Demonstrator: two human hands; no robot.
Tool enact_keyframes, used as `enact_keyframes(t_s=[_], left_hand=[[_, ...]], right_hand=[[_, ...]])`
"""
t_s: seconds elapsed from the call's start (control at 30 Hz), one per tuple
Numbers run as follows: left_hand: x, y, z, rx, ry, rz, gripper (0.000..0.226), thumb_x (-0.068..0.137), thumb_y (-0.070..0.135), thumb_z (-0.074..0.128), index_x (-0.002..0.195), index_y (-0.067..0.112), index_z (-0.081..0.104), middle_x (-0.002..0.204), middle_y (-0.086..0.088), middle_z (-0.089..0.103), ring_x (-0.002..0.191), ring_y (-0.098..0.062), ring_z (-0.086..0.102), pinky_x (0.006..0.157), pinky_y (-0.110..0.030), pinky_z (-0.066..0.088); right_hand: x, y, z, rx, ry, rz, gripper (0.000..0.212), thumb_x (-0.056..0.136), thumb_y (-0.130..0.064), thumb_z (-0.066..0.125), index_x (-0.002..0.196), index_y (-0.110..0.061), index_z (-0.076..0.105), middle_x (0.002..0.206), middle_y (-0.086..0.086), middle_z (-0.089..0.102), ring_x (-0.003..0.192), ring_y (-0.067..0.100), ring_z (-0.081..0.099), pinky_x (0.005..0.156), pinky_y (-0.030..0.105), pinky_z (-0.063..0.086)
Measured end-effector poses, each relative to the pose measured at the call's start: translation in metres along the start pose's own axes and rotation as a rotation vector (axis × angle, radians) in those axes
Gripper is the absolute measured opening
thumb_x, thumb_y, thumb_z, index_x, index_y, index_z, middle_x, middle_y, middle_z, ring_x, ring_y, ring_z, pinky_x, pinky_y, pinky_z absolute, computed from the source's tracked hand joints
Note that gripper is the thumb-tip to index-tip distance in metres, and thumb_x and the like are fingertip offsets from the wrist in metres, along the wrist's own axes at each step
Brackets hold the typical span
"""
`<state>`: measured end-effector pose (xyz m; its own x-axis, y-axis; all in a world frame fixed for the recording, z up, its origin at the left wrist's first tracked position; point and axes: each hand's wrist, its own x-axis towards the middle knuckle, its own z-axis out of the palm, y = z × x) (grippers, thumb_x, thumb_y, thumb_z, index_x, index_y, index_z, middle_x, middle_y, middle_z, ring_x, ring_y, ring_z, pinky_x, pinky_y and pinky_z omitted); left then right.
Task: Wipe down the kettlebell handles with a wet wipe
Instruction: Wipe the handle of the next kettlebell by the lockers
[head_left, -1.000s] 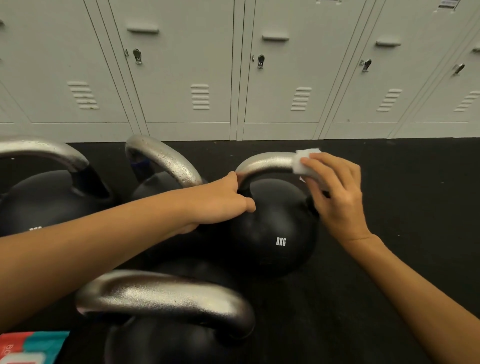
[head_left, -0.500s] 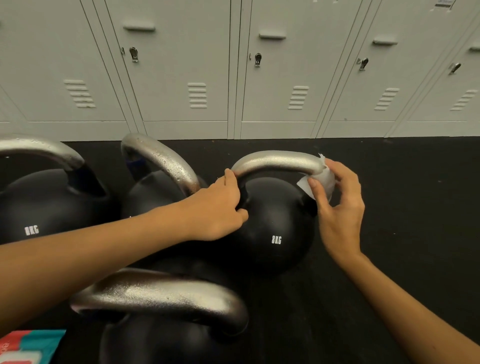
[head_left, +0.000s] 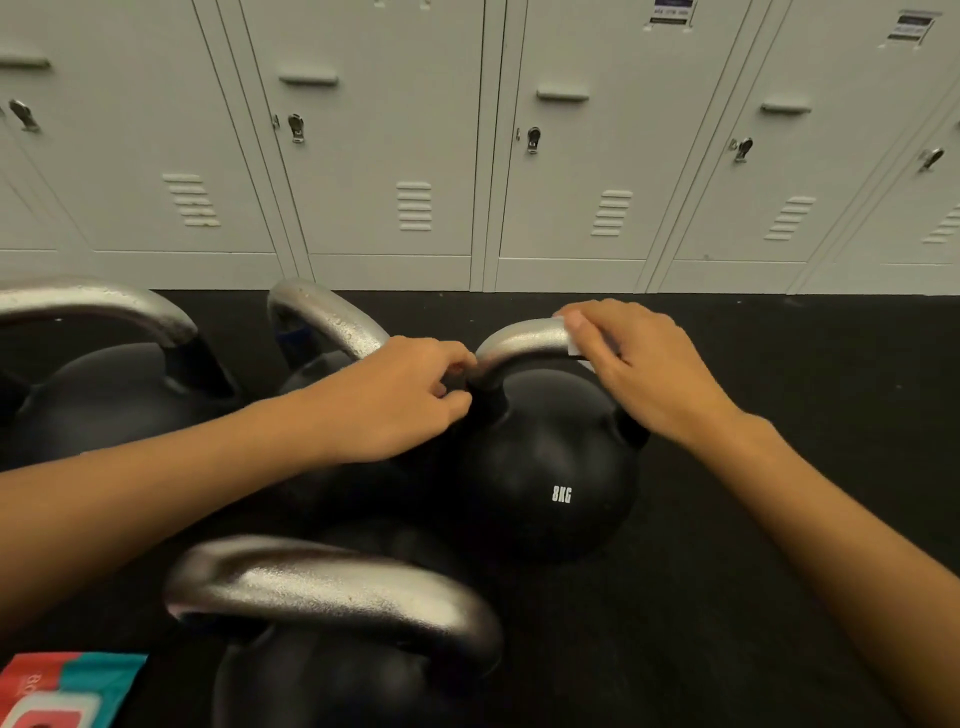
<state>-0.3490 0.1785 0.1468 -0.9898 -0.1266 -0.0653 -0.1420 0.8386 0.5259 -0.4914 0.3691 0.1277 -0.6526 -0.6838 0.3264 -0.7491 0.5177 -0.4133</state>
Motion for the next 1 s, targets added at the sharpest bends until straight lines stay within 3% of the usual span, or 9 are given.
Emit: enact_keyframes(t_s=[0.17,0.3,0.43,0.57,0.7,0.77,0.8,0.9,1.0], left_hand=[[0.011,0.007,-0.012,-0.073,0.318,0.073,0.028,0.095,0.021,0.055,0.122,0.016,0.059,0.113,0.003,0.062,0.095,-0.007,0.059,0.081,-0.018,0.041],[0.047,0.038,-0.008,-0.063,0.4,0.183,0.029,0.102,0.02,0.041,0.126,0.012,0.055,0.123,-0.002,0.055,0.113,-0.012,0.05,0.089,-0.015,0.032],[0.093,0.063,0.012,-0.062,0.248,0.19,0.033,0.105,0.033,0.03,0.103,0.013,0.056,0.1,-0.002,0.056,0.098,-0.02,0.05,0.077,-0.026,0.032],[0.095,0.062,0.033,0.168,0.102,0.183,0.046,0.103,0.048,0.02,0.074,0.022,0.044,0.077,0.0,0.054,0.081,-0.025,0.053,0.074,-0.038,0.039],[0.083,0.036,0.032,-0.066,0.152,0.084,0.035,0.105,0.039,0.024,0.092,0.029,0.056,0.102,0.001,0.058,0.101,-0.027,0.056,0.089,-0.038,0.04],[0.085,0.017,0.031,-0.196,0.049,-0.096,0.038,0.1,0.037,0.029,0.106,0.014,0.059,0.113,-0.008,0.06,0.103,-0.028,0.055,0.099,-0.037,0.04],[0.087,0.011,0.031,-0.337,0.003,-0.186,0.045,0.094,0.04,0.028,0.095,0.01,0.062,0.105,-0.015,0.065,0.094,-0.029,0.058,0.096,-0.039,0.044],[0.09,0.011,0.026,-0.571,-0.172,-0.33,0.05,0.092,0.031,0.027,0.065,0.006,0.061,0.064,-0.012,0.065,0.057,-0.019,0.058,0.055,-0.023,0.046],[0.094,0.025,0.016,-0.513,-0.254,-0.255,0.047,0.091,0.026,0.028,0.063,0.004,0.059,0.061,-0.013,0.059,0.053,-0.019,0.053,0.055,-0.02,0.042]], right_hand=[[0.016,-0.021,-0.006,-0.102,-0.199,-0.145,0.042,0.101,-0.043,0.045,0.142,-0.034,0.047,0.133,-0.005,0.061,0.123,0.018,0.055,0.102,0.041,0.043],[0.015,-0.014,-0.018,0.508,0.013,-0.007,0.024,0.099,-0.013,0.052,0.12,-0.016,0.062,0.118,-0.005,0.068,0.114,0.003,0.062,0.102,0.025,0.046],[0.01,0.01,-0.019,0.765,0.386,0.284,0.029,0.096,-0.001,0.039,0.095,-0.01,0.066,0.1,0.004,0.072,0.099,0.013,0.069,0.094,0.028,0.054],[-0.001,0.026,-0.003,0.683,0.321,0.41,0.025,0.098,-0.009,0.042,0.094,-0.019,0.066,0.091,-0.004,0.07,0.088,0.002,0.065,0.079,0.013,0.05],[-0.004,0.026,0.008,0.554,0.271,0.405,0.024,0.101,-0.021,0.043,0.1,-0.023,0.067,0.094,-0.016,0.063,0.082,-0.004,0.054,0.066,0.008,0.038],[-0.003,0.025,0.01,0.567,0.281,0.424,0.026,0.101,-0.021,0.041,0.1,-0.021,0.067,0.096,-0.014,0.063,0.086,-0.001,0.054,0.07,0.012,0.038],[-0.003,0.025,0.011,0.572,0.279,0.43,0.027,0.101,-0.021,0.041,0.099,-0.021,0.068,0.096,-0.012,0.063,0.086,0.001,0.054,0.071,0.015,0.038],[-0.003,0.026,0.011,0.591,0.274,0.417,0.028,0.1,-0.021,0.042,0.095,-0.02,0.069,0.092,-0.01,0.064,0.083,0.003,0.055,0.071,0.019,0.039],[-0.004,0.027,0.01,0.604,0.253,0.409,0.028,0.1,-0.021,0.042,0.095,-0.018,0.07,0.093,-0.006,0.065,0.083,0.003,0.055,0.069,0.017,0.039]])
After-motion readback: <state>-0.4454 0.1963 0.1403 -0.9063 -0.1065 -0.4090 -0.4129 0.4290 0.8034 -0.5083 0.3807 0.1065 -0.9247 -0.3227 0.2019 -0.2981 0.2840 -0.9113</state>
